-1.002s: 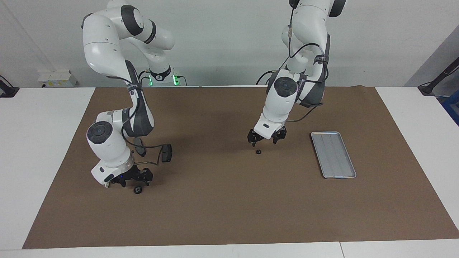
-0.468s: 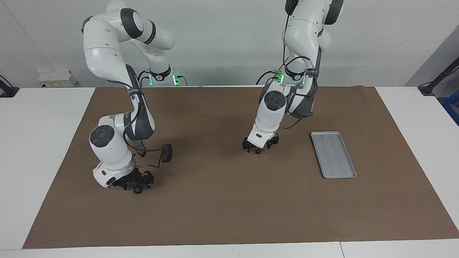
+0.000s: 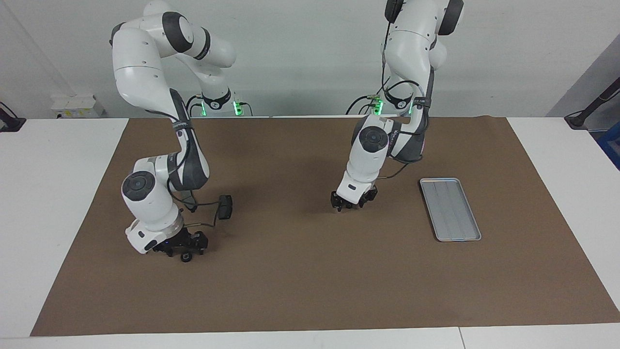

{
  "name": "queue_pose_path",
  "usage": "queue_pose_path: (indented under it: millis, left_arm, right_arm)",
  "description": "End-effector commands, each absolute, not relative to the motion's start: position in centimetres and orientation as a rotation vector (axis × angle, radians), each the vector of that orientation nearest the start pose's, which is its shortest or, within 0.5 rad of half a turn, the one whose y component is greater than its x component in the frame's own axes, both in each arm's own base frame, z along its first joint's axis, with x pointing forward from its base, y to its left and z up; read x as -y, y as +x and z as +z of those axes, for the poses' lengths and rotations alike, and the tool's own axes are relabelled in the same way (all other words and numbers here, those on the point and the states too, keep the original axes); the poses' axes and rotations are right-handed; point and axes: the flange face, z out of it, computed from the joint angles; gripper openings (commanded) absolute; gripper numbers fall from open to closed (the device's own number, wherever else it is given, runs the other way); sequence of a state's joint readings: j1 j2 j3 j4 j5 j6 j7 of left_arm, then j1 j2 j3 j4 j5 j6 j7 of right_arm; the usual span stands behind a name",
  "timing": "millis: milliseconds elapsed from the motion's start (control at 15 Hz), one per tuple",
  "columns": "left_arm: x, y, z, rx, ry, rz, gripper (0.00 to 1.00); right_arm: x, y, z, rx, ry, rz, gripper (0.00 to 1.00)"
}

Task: Pick bearing gear from pile to tray
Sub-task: 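Carry the black ring with the left gripper over the silver tray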

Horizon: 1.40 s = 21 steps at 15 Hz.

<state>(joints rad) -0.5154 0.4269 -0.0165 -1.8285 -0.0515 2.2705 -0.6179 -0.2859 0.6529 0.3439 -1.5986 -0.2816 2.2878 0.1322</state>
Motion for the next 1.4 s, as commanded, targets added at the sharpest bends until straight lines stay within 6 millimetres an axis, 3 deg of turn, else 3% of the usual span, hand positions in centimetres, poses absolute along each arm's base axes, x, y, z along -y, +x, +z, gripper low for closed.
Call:
queue_pose_path:
  millis: [0,200,267,468,601,735,936,1002,1136,1270,1337]
  left_arm:
    - [32.8,54.9,29.3,0.185,-3.173,0.001,0.8]
    - [32.8,54.8,29.3,0.183,-3.169,0.008,0.78]
    - [32.9,54.6,29.2,0.18,-3.167,0.012,0.76]
    - [32.8,54.4,29.0,0.18,-3.164,0.018,0.71]
    - [32.8,54.4,29.0,0.178,-3.165,0.018,0.68]
    - [32.8,54.2,28.8,0.178,-3.162,0.024,0.55]
    - [32.7,54.1,28.9,0.196,-3.155,0.038,0.19]
    - [32.5,54.1,29.0,0.202,-3.145,0.06,0.12]
    - [31.5,55.2,30.9,0.215,-3.123,0.102,0.12]
    - [27.0,56.6,34.3,0.225,-3.127,0.086,0.12]
    - [23.6,57.2,36.0,0.196,-3.14,0.071,0.12]
  right_arm:
    - [0.7,70.0,27.0,0.07,-3.148,-0.156,0.97]
    - [0.7,70.0,27.1,0.07,-3.149,-0.161,0.83]
    - [0.7,70.0,27.1,0.07,-3.149,-0.161,0.74]
    - [0.7,70.0,27.0,0.07,-3.149,-0.156,0.35]
    - [0.7,69.9,27.0,0.07,-3.15,-0.151,0.0]
    - [0.7,70.0,27.1,0.07,-3.15,-0.151,0.0]
    - [0.6,70.0,27.2,0.072,-3.151,-0.151,0.0]
    - [0.6,70.0,27.2,0.072,-3.152,-0.146,0.0]
    - [0.2,70.1,28.3,0.082,-3.162,-0.132,0.0]
    - [0.1,70.3,29.4,0.08,-3.175,-0.098,0.0]
    - [0.1,70.4,30.2,0.077,-3.181,-0.076,0.0]
